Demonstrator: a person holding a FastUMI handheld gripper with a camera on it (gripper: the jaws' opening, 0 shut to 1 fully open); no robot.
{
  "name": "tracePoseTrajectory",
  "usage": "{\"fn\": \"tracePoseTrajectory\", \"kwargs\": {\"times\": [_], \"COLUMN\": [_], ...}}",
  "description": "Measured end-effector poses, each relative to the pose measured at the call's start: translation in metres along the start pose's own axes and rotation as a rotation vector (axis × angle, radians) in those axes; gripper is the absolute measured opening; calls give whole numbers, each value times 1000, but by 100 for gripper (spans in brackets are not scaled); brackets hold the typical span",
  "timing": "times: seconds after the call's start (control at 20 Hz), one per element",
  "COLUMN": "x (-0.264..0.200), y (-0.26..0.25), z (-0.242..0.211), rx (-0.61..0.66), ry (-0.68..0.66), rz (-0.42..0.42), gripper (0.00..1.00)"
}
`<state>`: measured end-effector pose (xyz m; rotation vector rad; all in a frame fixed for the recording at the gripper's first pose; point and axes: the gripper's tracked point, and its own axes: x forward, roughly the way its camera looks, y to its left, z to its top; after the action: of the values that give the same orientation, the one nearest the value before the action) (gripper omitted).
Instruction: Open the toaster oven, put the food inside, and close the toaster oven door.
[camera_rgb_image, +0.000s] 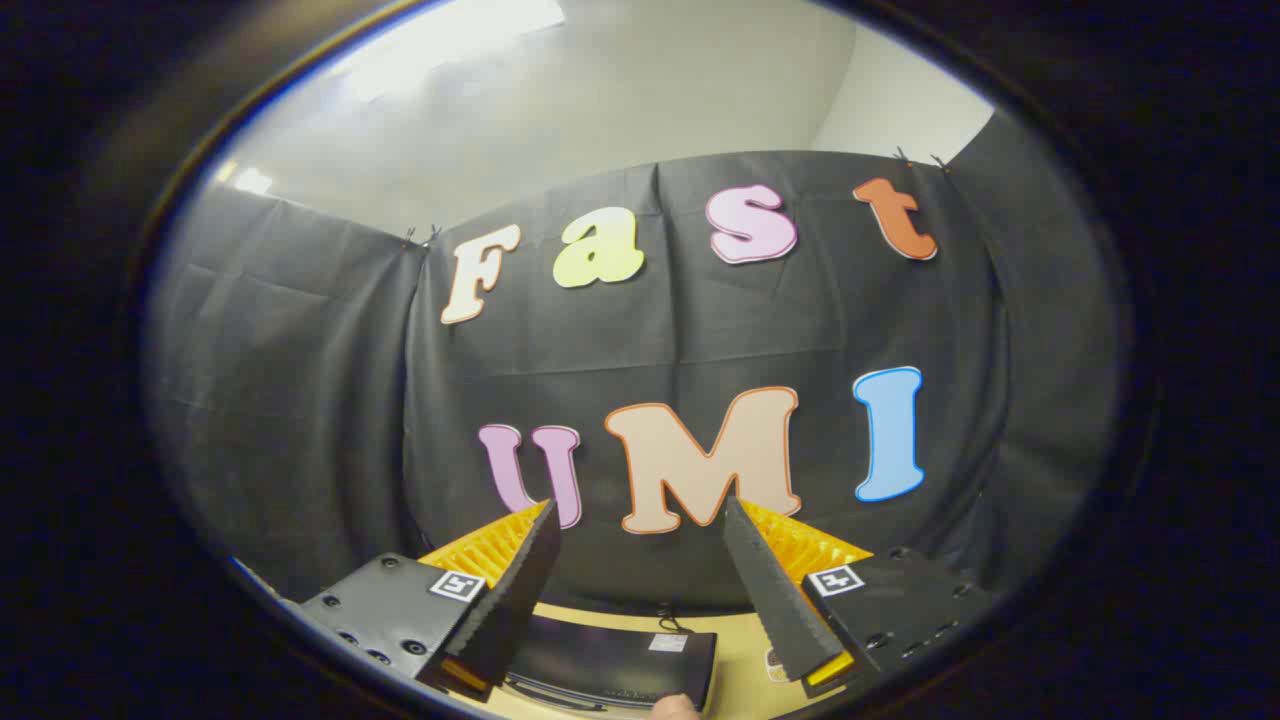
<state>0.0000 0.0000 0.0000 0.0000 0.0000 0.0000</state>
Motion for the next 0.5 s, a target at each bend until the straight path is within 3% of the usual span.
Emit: {"fn": "tracePoseTrajectory", "kwargs": {"times": [0.5], "x": [-4], "y": [26], "z": [2], "rx": [6], "ry": [-7], "rz": [41], "gripper": [100]}}
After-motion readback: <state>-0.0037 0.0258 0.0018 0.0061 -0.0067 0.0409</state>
